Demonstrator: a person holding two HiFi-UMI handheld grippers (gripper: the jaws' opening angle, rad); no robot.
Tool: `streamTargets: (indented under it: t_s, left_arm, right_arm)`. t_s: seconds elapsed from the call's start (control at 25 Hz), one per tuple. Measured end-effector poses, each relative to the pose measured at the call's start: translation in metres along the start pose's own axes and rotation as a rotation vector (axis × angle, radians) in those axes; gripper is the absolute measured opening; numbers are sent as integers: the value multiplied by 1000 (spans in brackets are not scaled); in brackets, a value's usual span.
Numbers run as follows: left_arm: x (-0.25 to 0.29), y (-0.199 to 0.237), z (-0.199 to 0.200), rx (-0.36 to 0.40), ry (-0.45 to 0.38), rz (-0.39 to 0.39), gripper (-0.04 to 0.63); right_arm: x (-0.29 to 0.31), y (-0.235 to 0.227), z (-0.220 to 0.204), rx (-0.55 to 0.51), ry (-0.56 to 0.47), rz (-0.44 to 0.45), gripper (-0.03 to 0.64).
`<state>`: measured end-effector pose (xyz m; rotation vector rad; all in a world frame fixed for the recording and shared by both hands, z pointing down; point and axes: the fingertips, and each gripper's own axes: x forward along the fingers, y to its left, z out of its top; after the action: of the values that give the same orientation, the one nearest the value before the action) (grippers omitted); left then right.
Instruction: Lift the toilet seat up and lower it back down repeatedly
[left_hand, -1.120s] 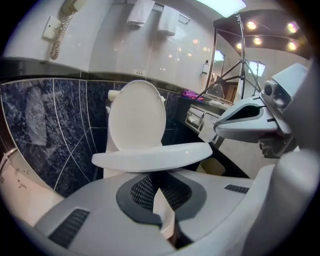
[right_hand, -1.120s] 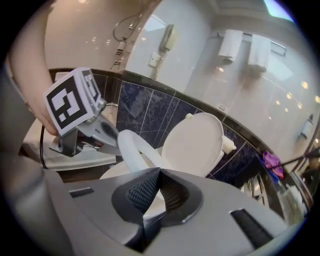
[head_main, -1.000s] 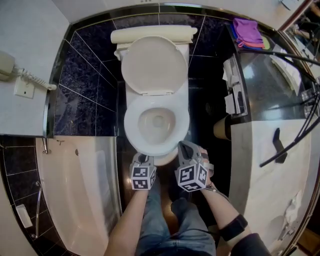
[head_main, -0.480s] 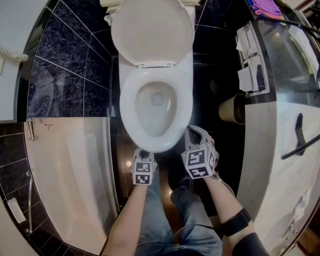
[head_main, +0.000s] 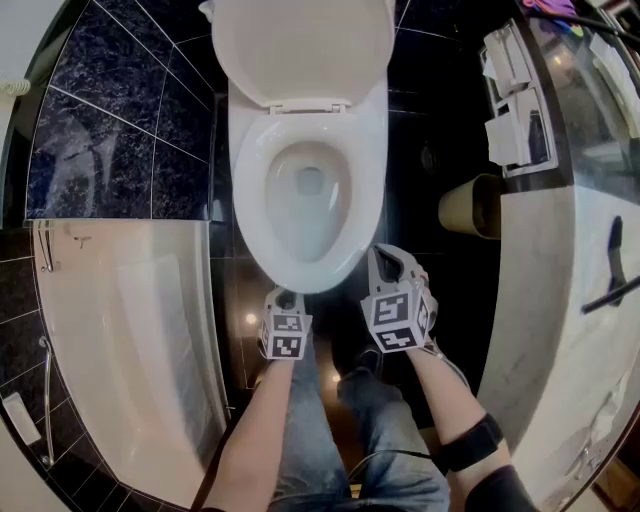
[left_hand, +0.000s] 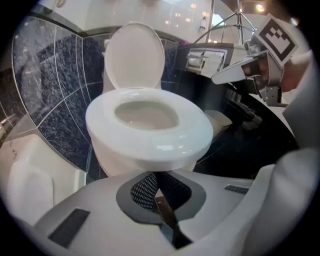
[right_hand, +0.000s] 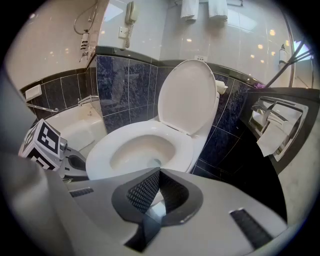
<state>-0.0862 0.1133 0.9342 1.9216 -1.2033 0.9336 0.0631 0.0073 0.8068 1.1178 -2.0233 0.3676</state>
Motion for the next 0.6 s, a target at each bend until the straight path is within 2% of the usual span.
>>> streamTargets:
  t_s: [0.12, 0.24, 0.44, 0.6]
  left_arm:
    - [-1, -4, -22, -36, 44, -11, -11]
    - [-5, -7, -20, -13, 17, -15, -11]
    - [-18, -6, -6, -35, -18, -13, -10]
    - [-54, -9, 31, -25, -72, -11, -9]
  right_arm:
    - [-1, -2, -3, -5, 6, -6, 18]
    - [0, -3, -2, -8, 5, -10, 18]
    - [-5, 3, 4, -11, -4, -9, 18]
    - [-28, 8, 25, -6, -15, -3, 18]
